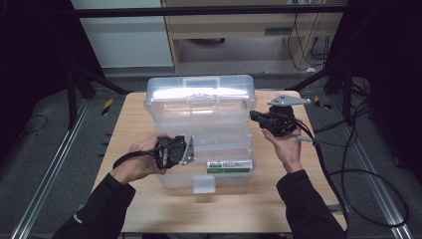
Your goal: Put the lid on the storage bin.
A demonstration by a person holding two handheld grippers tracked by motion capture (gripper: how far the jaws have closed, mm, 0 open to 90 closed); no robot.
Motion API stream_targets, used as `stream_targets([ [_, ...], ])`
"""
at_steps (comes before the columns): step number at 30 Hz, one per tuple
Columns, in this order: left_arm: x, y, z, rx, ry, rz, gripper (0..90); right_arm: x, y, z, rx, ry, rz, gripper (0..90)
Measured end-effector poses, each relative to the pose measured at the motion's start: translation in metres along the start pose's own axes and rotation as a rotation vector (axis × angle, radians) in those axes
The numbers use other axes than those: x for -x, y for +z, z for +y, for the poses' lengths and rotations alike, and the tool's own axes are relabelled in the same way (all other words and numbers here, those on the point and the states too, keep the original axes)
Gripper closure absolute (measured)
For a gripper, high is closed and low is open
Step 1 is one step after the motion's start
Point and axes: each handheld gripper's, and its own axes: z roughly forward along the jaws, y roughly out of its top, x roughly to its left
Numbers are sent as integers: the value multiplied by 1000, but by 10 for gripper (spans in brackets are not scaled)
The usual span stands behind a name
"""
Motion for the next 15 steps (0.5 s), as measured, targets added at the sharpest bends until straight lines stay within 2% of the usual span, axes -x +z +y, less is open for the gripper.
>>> stream_targets([
  [15, 7, 1, -1, -1, 7, -20, 788, 1, -1, -1, -4, 5, -1, 900],
])
